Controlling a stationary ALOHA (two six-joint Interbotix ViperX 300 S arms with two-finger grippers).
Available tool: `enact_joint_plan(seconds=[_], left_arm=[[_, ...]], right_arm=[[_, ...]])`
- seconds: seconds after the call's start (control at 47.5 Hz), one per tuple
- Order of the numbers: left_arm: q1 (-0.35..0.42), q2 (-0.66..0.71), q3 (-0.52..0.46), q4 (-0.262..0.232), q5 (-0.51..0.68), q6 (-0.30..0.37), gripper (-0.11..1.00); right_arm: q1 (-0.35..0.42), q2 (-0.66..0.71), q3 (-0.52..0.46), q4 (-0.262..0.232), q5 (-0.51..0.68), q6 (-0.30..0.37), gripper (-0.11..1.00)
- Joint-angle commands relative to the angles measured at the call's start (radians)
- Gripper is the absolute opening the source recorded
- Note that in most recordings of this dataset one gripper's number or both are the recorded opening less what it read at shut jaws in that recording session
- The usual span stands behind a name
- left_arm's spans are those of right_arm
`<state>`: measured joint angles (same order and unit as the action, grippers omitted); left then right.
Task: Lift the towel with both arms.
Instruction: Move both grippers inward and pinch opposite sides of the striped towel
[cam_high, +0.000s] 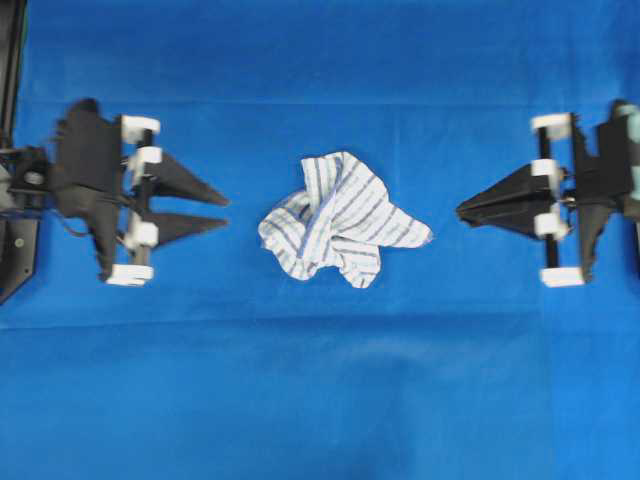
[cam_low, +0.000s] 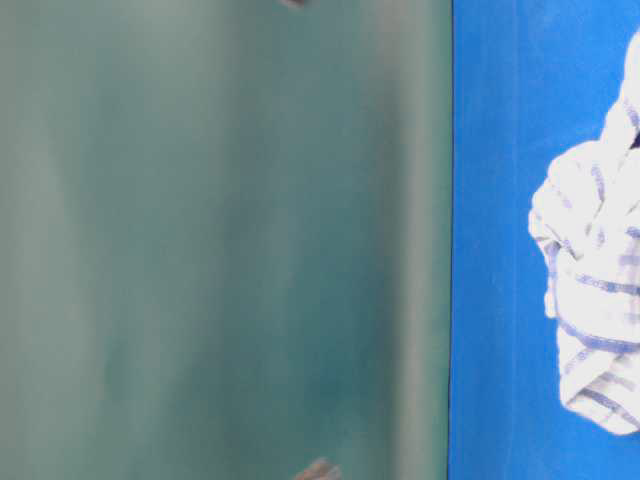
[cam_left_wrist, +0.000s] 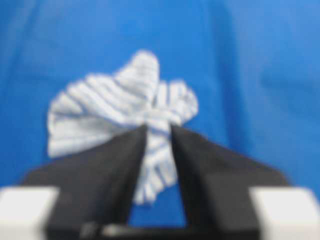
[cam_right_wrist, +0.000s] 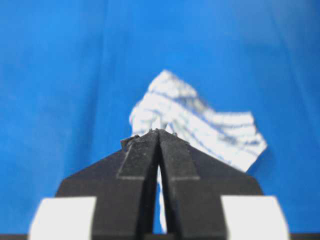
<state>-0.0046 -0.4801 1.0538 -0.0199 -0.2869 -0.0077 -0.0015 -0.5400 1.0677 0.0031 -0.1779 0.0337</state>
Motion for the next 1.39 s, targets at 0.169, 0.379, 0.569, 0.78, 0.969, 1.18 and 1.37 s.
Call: enact_joint_plan(seconds=[0.169, 0.379, 0.569, 0.78, 0.969, 1.18, 1.37], left_arm=[[-0.002, 0.206, -0.058, -0.002, -0.064, -0.002, 0.85], [-0.002, 0.356, -0.08, -0.002, -0.106, -0.002, 0.85], [-0.003, 0.483, -0.1, -0.002, -0.156, -0.002, 0.85], [-0.003, 0.575, -0.12, -0.005, -0.192, -0.002, 0.85], [-0.002, 0.646, -0.15, -0.006, -0.215, -0.002, 0.85], [-0.002, 0.661, -0.156, -0.006, -0.212, 0.0, 0.82], [-0.003, 0.66, -0.156, -0.006, -0.161, 0.002, 0.47]], right_arm=[[0.0, 0.253, -0.095, 0.005, -0.012, 0.005, 0.64], [-0.002, 0.411, -0.153, 0.005, -0.012, 0.006, 0.6], [-0.002, 0.523, -0.192, 0.005, -0.012, 0.011, 0.6], [-0.002, 0.62, -0.221, 0.012, -0.049, 0.012, 0.6], [-0.003, 0.684, -0.252, 0.012, -0.074, 0.012, 0.6], [-0.006, 0.713, -0.275, 0.017, -0.075, 0.012, 0.59], [-0.009, 0.712, -0.27, 0.017, -0.069, 0.011, 0.38]])
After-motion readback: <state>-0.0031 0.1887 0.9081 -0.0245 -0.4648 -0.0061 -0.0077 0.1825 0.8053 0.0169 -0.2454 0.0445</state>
